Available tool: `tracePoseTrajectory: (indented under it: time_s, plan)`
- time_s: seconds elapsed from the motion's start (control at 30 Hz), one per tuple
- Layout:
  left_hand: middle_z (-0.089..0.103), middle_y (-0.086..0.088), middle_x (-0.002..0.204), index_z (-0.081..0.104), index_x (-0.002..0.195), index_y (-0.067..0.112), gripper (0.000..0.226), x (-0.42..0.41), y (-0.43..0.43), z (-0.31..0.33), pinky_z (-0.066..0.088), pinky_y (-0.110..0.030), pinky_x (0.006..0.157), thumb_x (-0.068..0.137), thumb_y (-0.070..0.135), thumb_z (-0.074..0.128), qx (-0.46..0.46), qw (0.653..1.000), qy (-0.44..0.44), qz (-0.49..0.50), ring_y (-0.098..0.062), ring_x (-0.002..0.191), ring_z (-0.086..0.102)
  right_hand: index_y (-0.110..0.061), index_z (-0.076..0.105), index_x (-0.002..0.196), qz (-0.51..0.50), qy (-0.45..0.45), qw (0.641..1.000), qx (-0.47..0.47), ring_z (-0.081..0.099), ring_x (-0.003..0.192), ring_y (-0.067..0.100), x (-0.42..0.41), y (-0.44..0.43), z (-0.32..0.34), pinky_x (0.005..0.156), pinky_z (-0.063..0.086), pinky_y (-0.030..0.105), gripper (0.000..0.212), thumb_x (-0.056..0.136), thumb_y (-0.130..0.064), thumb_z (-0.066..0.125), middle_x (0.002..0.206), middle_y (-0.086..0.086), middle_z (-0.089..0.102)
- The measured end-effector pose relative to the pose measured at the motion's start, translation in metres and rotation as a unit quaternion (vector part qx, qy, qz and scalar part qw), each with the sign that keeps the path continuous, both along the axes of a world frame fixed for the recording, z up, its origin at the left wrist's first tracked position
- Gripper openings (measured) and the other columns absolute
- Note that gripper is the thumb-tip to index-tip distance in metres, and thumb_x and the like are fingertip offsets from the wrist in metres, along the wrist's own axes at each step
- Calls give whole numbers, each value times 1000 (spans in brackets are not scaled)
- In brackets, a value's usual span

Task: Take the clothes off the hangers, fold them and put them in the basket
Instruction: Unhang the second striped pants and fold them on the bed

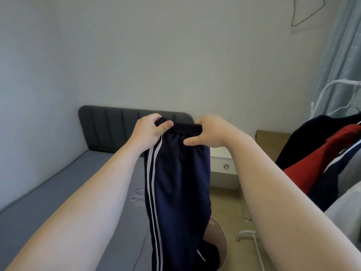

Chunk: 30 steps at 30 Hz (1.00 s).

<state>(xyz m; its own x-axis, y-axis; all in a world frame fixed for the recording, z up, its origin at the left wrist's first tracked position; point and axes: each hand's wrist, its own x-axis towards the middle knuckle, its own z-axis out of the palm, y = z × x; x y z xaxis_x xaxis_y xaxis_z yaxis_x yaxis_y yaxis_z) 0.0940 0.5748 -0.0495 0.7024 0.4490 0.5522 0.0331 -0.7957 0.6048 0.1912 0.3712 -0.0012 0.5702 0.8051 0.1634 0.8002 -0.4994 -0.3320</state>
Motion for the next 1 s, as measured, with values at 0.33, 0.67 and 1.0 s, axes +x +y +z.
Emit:
tracePoseTrajectory:
  time_s: [0.33,0.67,1.0]
  plan:
    - [66,12,76,68,83,23,34,-30,45,-10,41,-20,60,72,53,81,-19,998,62,-8,-4,70,58,-23,52,116,-65,244,937,240,64,104,20,8,64,-50,92,54,42,66,63,-21,91,112,0,67]
    - [63,8,74,63,79,23,35,-49,96,-26,40,-22,58,75,54,78,-28,998,47,20,-8,67,54,-20,70,97,-59,161,958,230,69,88,16,-8,128,-67,82,59,40,32,69,-29,82,92,-4,72]
    - [67,5,74,67,78,22,36,-23,154,-22,48,-29,65,70,54,81,-46,994,91,25,-10,67,59,-24,60,93,-56,123,972,193,64,87,19,22,191,-67,76,55,36,26,76,-32,77,90,-4,66]
